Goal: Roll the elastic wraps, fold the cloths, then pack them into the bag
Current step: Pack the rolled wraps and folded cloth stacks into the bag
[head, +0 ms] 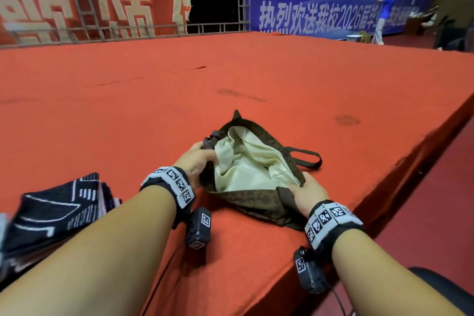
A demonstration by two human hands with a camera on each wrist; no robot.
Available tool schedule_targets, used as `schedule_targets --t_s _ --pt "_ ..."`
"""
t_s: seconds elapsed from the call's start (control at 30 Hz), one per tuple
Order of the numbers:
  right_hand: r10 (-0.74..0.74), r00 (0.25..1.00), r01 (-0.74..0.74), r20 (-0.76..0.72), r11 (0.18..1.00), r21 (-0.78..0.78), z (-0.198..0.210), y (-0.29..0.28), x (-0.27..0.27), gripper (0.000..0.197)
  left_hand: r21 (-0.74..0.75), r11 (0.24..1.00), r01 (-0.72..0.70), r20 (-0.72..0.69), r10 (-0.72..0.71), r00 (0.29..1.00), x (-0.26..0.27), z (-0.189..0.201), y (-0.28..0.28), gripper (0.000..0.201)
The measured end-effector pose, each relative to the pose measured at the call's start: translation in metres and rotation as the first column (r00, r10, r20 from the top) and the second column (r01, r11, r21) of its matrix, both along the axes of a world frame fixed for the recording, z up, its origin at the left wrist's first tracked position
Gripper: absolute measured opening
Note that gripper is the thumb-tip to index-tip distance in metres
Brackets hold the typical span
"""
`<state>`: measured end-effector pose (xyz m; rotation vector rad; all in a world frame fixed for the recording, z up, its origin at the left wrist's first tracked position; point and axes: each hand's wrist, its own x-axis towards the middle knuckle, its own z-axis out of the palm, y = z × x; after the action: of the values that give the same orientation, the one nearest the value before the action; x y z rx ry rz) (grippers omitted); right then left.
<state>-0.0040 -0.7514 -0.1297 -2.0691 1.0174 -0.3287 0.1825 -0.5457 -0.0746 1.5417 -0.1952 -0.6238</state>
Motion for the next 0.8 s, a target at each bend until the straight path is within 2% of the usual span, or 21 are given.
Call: schedule_targets --t_s 0.07,0.1,0.27,0.43,0.6,0.8 --pt "-0.030 0.998 0.030 0.058 1.000 0.004 0.007 0.001 -0.005 0.026 -0.010 1.000 -0.005 0.024 0.005 1.000 -0.006 0.007 0.001 0.019" --pt "-0.036 0.995 0.036 0.088 0.999 0.005 0.010 0.000 -0.008 0.026 -0.017 1.000 -0.022 0.038 0.023 0.999 -0.008 0.011 0.002 0.015" --pt "-0.060 0.978 0.059 0.201 0.998 0.008 0.036 0.007 -0.023 0.013 -0.004 0.985 -0.173 0.204 0.170 0.964 -0.011 0.035 0.011 0.029" --pt "-0.075 0.951 0.074 0.301 0.997 0.015 0.064 0.020 -0.040 0.009 0.048 0.962 -0.269 0.459 0.218 0.862 -0.028 0.071 0.033 0.031" --pt "-0.033 0.928 0.030 0.372 0.999 0.013 0.111 0.037 -0.056 0.010 0.020 0.950 -0.312 0.550 0.250 0.797 -0.048 0.114 0.067 0.027" --pt "0.090 0.907 -0.074 0.412 0.996 -0.054 0.130 0.024 -0.024 0.043 -0.028 0.924 -0.381 0.583 0.325 0.745 -0.074 0.172 0.139 0.025"
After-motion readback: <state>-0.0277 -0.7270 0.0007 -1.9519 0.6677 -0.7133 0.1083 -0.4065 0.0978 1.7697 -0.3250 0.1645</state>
